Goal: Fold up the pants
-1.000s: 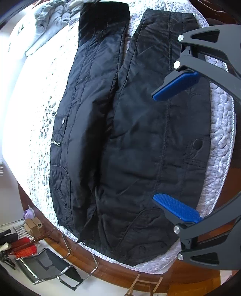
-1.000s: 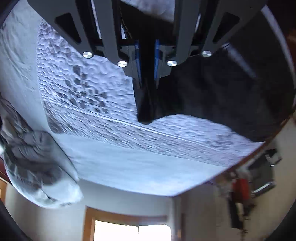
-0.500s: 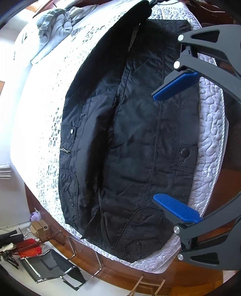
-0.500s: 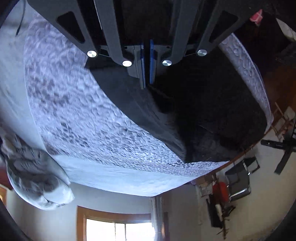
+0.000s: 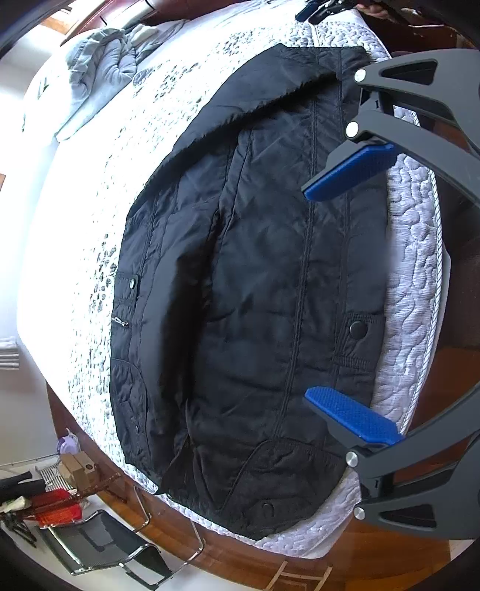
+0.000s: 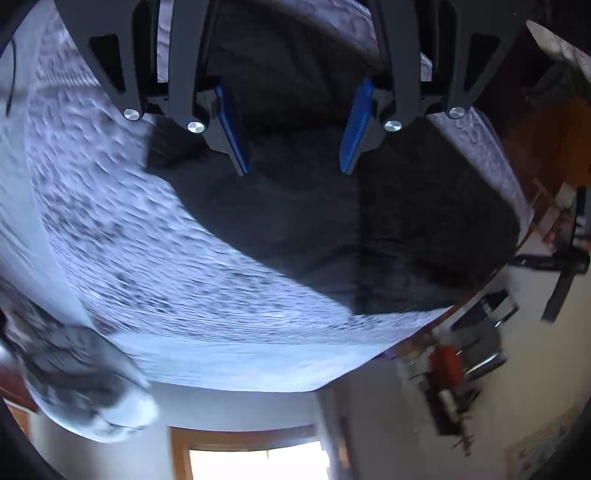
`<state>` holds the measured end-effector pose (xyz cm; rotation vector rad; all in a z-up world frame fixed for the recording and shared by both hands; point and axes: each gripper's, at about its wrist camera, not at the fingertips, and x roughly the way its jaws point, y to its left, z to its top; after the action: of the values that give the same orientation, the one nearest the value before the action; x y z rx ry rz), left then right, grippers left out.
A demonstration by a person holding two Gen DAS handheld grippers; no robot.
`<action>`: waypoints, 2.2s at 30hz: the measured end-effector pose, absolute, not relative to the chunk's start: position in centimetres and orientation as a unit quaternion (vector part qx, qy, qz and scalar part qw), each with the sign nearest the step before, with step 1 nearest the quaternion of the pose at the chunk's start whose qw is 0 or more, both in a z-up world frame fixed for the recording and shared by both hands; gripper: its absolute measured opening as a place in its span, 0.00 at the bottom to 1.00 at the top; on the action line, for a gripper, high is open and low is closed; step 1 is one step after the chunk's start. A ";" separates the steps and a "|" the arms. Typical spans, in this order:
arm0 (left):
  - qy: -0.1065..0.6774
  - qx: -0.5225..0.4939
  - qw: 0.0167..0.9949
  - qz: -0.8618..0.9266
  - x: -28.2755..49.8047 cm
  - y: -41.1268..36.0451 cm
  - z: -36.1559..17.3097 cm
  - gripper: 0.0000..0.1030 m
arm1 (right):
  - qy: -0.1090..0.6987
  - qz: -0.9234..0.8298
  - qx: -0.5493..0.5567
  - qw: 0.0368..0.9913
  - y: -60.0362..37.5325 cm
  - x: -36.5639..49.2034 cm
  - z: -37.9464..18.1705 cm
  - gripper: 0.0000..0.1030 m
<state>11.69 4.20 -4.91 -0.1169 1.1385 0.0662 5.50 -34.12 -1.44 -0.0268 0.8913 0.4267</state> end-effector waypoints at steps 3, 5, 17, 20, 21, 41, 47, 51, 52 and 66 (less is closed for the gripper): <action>0.541 -0.061 0.839 0.028 11.7 4.3 -5.1 0.97 | 0.436 0.235 -0.047 0.868 -29.7 6.3 -3.2 0.53; 0.542 -0.067 0.837 0.028 11.6 4.7 -5.4 0.97 | 0.447 0.251 -0.078 0.855 -26.9 6.5 -4.9 0.56; 0.545 -0.086 0.833 0.038 11.0 6.2 -6.3 0.97 | 0.488 0.153 -0.225 0.829 -23.7 8.8 -11.8 0.48; 0.546 -0.079 0.833 0.037 10.9 5.8 -6.3 0.97 | 0.488 0.138 -0.231 0.830 -24.2 9.1 -11.3 0.14; 0.546 -0.079 0.833 0.036 10.8 5.7 -6.3 0.97 | 0.487 0.137 -0.230 0.831 -24.4 9.2 -10.7 0.12; 0.545 -0.044 0.837 0.022 10.3 4.2 -5.5 0.97 | 0.521 0.197 -0.212 0.803 -34.6 0.0 -7.1 0.09; 0.544 -0.041 0.838 0.020 10.0 5.1 -5.4 0.97 | 0.553 0.200 -0.230 0.776 -33.5 -0.6 -9.9 0.38; 0.540 -0.054 0.839 0.026 9.5 6.5 -5.7 0.97 | 0.544 0.229 -0.249 0.768 -31.3 -0.6 -7.6 0.59; 0.539 -0.056 0.840 0.028 9.5 6.9 -5.8 0.97 | 0.539 0.240 -0.254 0.766 -30.4 -0.5 -6.4 0.61; 0.532 -0.085 0.840 0.061 10.7 16.1 -9.4 0.97 | 0.427 0.380 -0.181 0.800 -4.8 22.1 2.4 0.68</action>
<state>10.67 16.09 -9.42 -0.1802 1.1254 0.1293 22.09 -4.81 2.35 -0.3872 0.9157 0.8152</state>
